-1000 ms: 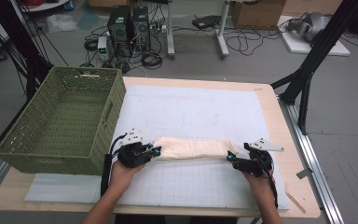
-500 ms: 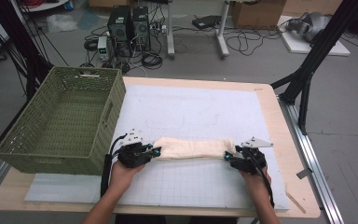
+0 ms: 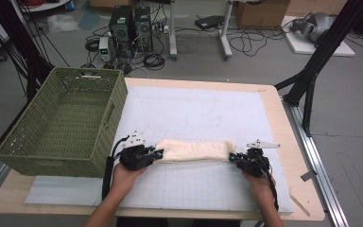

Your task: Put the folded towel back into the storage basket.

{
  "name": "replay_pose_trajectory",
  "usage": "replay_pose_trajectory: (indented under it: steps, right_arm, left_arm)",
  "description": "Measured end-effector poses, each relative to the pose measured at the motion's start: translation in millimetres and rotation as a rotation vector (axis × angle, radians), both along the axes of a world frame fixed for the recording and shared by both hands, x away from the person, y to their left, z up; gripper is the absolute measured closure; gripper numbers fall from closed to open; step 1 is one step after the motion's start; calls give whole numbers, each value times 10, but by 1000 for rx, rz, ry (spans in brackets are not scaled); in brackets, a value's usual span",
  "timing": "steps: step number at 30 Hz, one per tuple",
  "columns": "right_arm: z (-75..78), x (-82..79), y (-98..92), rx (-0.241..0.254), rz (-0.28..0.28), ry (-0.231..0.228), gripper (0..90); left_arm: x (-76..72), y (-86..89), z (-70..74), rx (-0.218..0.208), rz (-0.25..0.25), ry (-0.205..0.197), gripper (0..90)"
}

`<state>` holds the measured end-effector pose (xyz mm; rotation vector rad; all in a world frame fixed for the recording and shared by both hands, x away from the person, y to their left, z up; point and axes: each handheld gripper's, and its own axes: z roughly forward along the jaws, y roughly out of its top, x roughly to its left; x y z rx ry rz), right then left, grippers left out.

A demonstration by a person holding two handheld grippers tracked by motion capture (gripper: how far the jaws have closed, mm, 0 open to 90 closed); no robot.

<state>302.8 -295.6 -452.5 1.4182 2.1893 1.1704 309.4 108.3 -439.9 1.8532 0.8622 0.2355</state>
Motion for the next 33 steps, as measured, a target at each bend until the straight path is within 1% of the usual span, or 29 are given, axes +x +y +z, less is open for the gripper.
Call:
replay_pose_trajectory:
  steps: [2, 3, 5, 7, 12, 14, 18, 20, 23, 24, 25, 26, 28, 33]
  right_arm:
    - [0, 1, -6, 3, 0, 4, 820]
    - [0, 1, -1, 1, 2, -2, 822]
    - [7, -9, 13, -13, 5, -6, 826]
    - [8, -9, 12, -15, 8, -10, 829]
    - [4, -13, 7, -4, -1, -14, 832]
    - [7, -19, 14, -10, 0, -16, 832]
    - [13, -25, 11, -7, -3, -18, 834]
    - [17, -27, 7, -11, 3, -29, 834]
    - [32, -35, 2, -7, 2, -38, 834]
    - [39, -38, -4, -7, 4, -44, 834]
    - [49, -42, -7, -4, 3, -51, 834]
    - [58, -47, -11, -5, 6, -58, 834]
    - [82, -56, -19, 0, 11, -75, 834]
    - [157, -89, -50, 15, 20, -121, 834]
  left_arm:
    - [-2, -2, 0, -1, 1, 1, 789]
    - [-2, -3, 1, -3, 2, 1, 789]
    - [-3, 0, 4, -4, 1, 1, 789]
    - [-3, 3, 6, -4, 2, -1, 789]
    - [-2, 4, 7, -6, 2, -2, 788]
    - [-3, 6, 9, -9, 2, -2, 788]
    - [-8, 8, 16, -12, 0, -6, 790]
    - [-11, 9, 22, -11, -2, -14, 794]
    - [-20, 14, 53, -20, -2, -27, 800]
    - [-24, 19, 69, -24, -1, -39, 802]
    - [-29, 26, 82, -34, -1, -43, 803]
    - [-32, 30, 96, -35, 1, -46, 804]
    - [-38, 38, 130, -34, -2, -52, 804]
    - [-70, 55, 235, -59, -2, -79, 806]
